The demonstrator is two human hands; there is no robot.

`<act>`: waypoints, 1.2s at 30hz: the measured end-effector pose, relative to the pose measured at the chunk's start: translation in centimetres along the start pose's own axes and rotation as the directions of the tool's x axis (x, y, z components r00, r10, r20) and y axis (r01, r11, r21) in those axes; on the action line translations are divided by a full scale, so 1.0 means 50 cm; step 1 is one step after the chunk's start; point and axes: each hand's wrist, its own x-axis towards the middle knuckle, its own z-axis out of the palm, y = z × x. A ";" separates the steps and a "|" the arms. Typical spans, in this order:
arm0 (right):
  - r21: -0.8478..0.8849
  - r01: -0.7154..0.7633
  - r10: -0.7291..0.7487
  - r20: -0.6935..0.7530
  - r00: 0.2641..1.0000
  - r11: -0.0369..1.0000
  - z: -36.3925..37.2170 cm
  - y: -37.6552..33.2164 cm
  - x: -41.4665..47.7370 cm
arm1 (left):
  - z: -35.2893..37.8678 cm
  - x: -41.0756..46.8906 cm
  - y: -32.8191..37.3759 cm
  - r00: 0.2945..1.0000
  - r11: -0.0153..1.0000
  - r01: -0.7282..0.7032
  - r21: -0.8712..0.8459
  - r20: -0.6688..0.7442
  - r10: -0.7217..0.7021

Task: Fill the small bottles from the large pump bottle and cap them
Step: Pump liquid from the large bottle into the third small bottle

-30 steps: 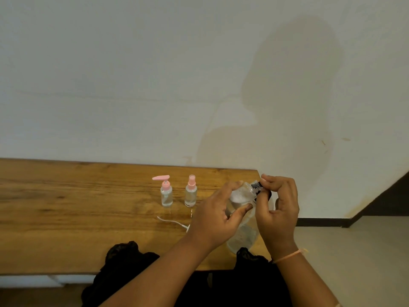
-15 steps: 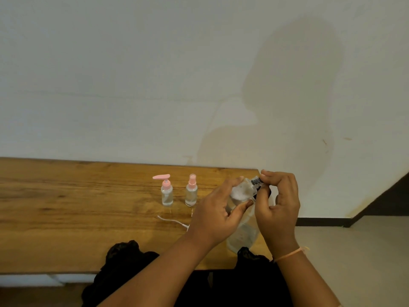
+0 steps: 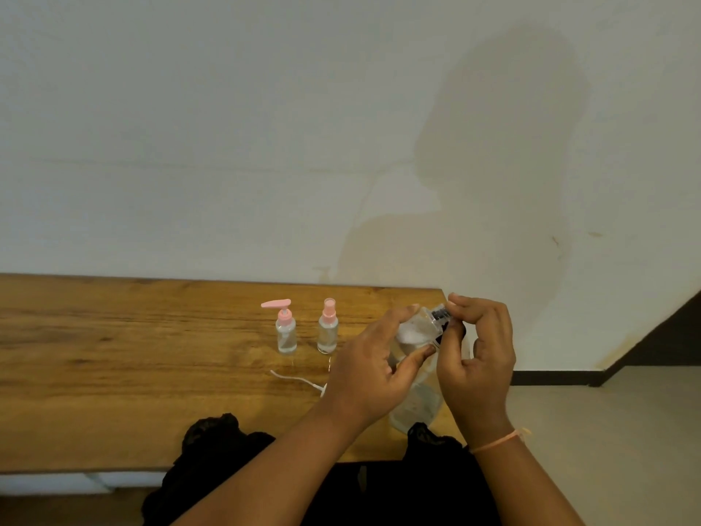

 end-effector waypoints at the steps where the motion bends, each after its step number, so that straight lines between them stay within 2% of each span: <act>1: 0.009 0.000 0.000 0.000 1.000 1.000 0.000 -0.002 0.001 | 0.000 0.001 0.000 1.000 1.000 -0.004 0.001 -0.005 0.004; 11: -0.032 -0.007 0.008 0.029 1.000 0.999 0.002 0.019 -0.009 | -0.007 0.002 0.004 0.998 0.999 0.029 0.045 0.059 -0.032; 16: 0.006 -0.034 0.034 -0.001 0.999 0.999 0.005 0.005 -0.004 | -0.004 0.004 0.005 0.999 0.999 0.029 0.028 0.033 -0.030; 22: -0.049 -0.030 0.031 0.004 1.000 0.998 0.003 -0.003 0.002 | 0.000 0.003 0.001 1.000 0.999 0.009 0.037 -0.007 -0.008; 36: -0.029 -0.040 0.039 -0.012 0.999 0.999 0.002 -0.002 -0.007 | -0.005 0.002 0.010 1.000 1.000 0.017 0.021 0.025 -0.018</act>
